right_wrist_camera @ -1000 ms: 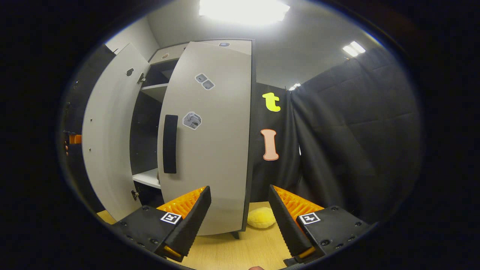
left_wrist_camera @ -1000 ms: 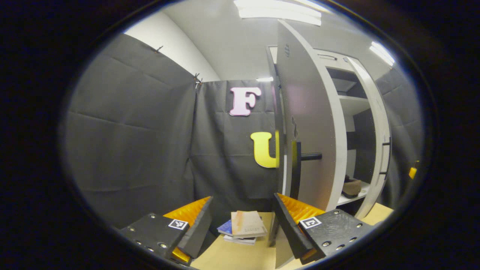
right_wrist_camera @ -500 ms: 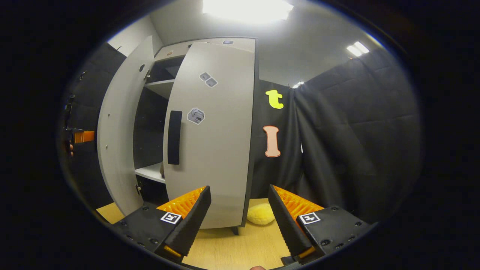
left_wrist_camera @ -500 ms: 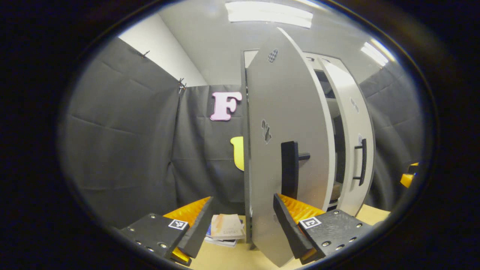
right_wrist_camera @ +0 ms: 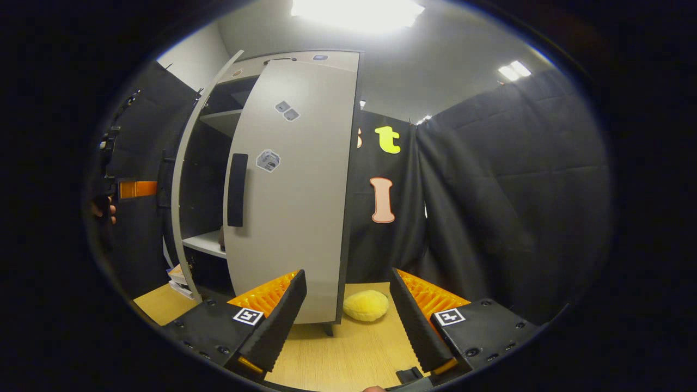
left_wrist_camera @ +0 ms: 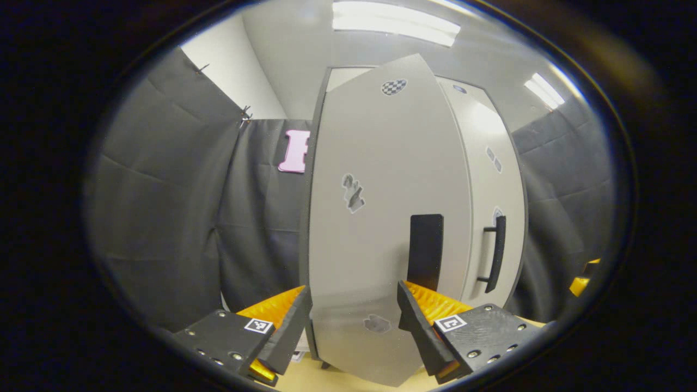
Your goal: Grab one shoe with the right hand and put it into the shoe cabinet, grab the other shoe with the left hand and put it into the shoe cabinet; then close the right door with the right hand and the left door with the left hand.
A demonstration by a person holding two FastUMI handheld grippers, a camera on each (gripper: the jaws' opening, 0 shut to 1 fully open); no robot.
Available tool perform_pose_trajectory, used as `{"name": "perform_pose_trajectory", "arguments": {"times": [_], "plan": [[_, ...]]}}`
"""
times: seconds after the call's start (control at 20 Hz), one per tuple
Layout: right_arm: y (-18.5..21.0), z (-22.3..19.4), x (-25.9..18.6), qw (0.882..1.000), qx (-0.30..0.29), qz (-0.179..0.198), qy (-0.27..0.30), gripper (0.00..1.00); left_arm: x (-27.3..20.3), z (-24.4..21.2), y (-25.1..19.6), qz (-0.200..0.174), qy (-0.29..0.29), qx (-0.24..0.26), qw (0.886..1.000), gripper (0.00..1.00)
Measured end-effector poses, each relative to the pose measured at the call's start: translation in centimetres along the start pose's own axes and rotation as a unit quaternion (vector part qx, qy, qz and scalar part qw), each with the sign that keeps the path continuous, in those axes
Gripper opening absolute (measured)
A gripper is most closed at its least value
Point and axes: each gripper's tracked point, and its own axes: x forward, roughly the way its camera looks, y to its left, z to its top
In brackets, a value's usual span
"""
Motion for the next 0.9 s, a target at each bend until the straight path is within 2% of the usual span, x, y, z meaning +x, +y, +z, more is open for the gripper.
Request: {"name": "perform_pose_trajectory", "arguments": {"times": [0.2,0.4,0.75,0.9], "plan": [[-0.3,-0.7,0.5,1.0,0.01,-0.002,0.007,0.98,1.1,-0.3,-1.7,0.003,-0.005,0.022,1.0,0.99],[0.1,-0.4,0.1,1.0,0.017,0.016,0.002,0.98,0.2,0.4,-0.8,0.009,-0.01,0.037,0.999,0.99],[2.5,2.9,-3.0,0.998,0.021,0.047,-0.043,0.98,-7.8,0.9,4.0,0.026,-0.01,0.044,0.999,0.99],[3.2,4.1,-3.8,0.997,0.024,0.056,-0.057,0.98,-11.3,0.6,6.0,0.037,-0.002,0.031,0.999,0.99]]}}
